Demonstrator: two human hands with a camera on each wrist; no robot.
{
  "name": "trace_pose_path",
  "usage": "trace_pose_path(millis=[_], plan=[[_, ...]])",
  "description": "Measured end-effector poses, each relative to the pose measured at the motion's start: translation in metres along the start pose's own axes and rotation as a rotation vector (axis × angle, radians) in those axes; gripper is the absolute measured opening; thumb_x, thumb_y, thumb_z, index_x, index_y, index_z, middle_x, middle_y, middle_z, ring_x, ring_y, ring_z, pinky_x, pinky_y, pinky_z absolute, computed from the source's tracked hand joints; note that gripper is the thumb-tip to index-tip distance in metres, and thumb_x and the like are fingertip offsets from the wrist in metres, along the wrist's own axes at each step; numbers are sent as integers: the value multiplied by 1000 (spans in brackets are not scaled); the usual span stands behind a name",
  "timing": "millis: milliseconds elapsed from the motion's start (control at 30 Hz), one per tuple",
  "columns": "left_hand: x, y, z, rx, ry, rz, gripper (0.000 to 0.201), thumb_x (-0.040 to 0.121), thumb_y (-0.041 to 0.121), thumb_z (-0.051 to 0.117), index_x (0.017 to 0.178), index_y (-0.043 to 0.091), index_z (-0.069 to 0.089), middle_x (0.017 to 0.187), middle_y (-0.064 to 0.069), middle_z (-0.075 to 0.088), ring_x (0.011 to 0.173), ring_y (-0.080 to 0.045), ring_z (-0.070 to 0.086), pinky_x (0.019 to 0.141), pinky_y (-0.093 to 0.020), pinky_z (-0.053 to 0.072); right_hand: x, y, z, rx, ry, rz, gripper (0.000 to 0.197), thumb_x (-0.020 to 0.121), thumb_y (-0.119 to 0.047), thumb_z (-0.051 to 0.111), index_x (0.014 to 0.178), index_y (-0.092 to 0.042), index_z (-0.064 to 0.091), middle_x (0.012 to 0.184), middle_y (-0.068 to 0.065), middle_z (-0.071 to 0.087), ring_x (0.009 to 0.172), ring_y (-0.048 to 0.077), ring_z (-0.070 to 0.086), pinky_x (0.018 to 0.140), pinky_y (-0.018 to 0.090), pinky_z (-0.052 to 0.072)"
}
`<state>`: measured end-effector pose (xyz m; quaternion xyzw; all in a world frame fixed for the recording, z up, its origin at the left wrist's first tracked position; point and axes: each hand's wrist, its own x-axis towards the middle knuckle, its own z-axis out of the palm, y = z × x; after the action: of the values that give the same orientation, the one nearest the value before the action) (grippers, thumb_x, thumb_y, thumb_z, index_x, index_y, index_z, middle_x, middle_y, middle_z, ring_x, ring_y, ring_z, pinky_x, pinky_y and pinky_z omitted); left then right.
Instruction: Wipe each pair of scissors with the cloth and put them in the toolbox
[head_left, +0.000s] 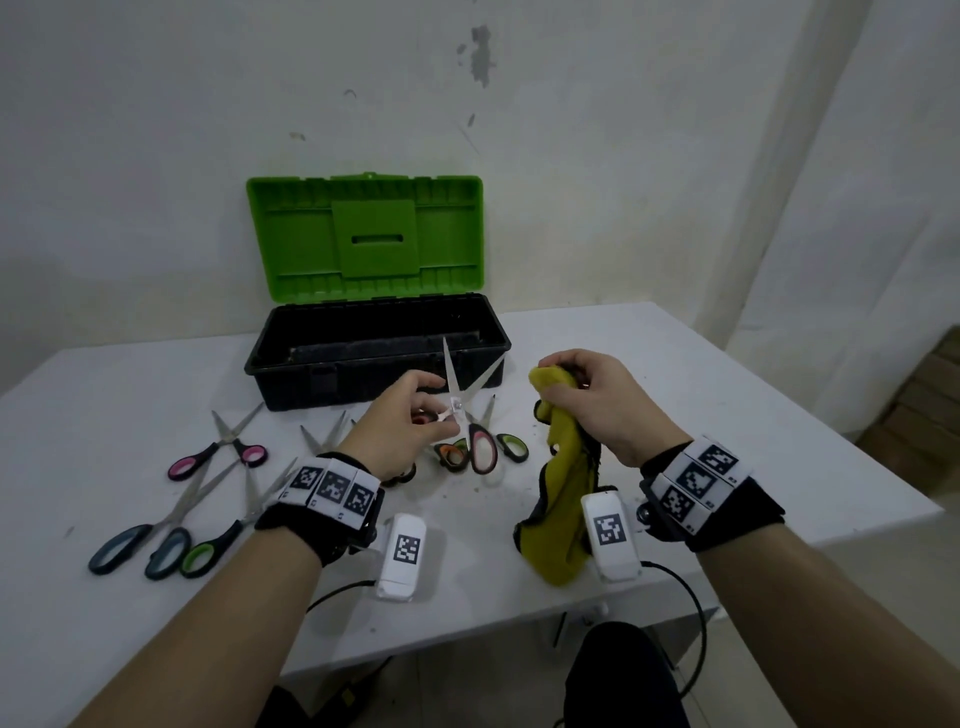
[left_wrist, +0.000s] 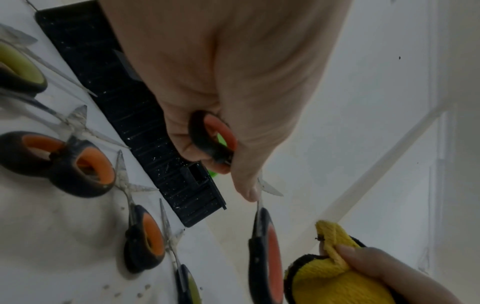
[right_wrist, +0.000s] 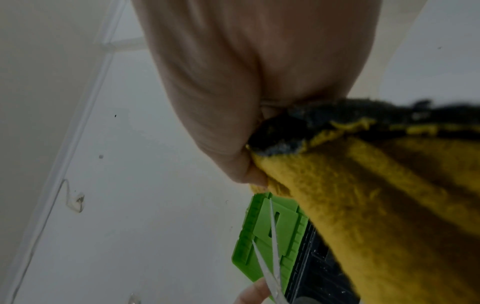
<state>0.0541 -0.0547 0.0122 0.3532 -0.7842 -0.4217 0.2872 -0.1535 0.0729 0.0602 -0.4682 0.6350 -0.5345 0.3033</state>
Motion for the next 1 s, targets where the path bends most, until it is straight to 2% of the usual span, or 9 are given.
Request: trace_pose_path(millis=[100,267,400,433,500,567,667,800,1000], plan=[[-2,2,3,-23,17,-22,28,86,25,76,110,21,63,97,10,70,93,-3,65,83,-19,49,-2,3,2,-53,-20,-62,10,91,-11,64,100,-14,68,89,19,69,71,31,68,66,44,60],[-4,3,11,-191,33,-68,16,89,22,73,102,22,65,91,2,75,85,-5,68,76,-20,49,0,9,7,-218,-41,-153,10,94,-23,61,100,-21,69,86,-2,72,76,10,68,69,23,54],[-4,7,17,-246,50,-82,10,89,17,72,95,19,65,82,1,74,58,0,58,55,-13,44,2,16,18,-321,-35,-212,14,89,-35,66,97,-31,55,73,12,66,63,24,57,61,34,48],[-4,8,18,-255,44,-87,9,90,15,71,95,18,64,85,-4,75,56,-1,55,53,-15,43,3,18,21,-355,-12,-237,14,88,-36,68,93,-31,55,69,10,65,62,23,56,60,32,47],[-3,9,20,-262,34,-93,9,90,14,71,94,17,63,92,-11,75,54,-2,54,51,-16,43,3,19,26,-415,41,-310,12,86,-34,71,88,-29,60,69,1,64,62,11,56,60,23,46],[-4,9,23,-249,43,-87,12,88,14,73,97,13,65,92,-10,75,55,1,56,49,-14,42,4,18,30,-446,58,-377,10,85,-29,72,90,-25,64,79,-9,65,74,3,58,67,15,47],[-5,11,26,-253,43,-76,21,85,17,77,101,10,66,80,-3,72,53,4,56,49,-12,41,7,19,33,-519,58,-439,11,86,-29,72,92,-22,64,86,-12,64,79,0,56,70,8,42],[-4,12,29,-251,61,-66,18,83,21,79,94,16,65,80,-3,73,58,-2,57,53,-18,43,10,25,38,-627,96,-529,11,85,-28,72,91,-19,69,82,-4,63,76,9,56,71,19,45],[-4,15,33,-251,78,-54,13,83,20,78,90,18,67,82,-2,74,59,2,59,55,-17,41,4,33,37,-663,95,-594,15,87,-25,70,99,-17,72,92,-1,68,82,11,61,75,20,47]])
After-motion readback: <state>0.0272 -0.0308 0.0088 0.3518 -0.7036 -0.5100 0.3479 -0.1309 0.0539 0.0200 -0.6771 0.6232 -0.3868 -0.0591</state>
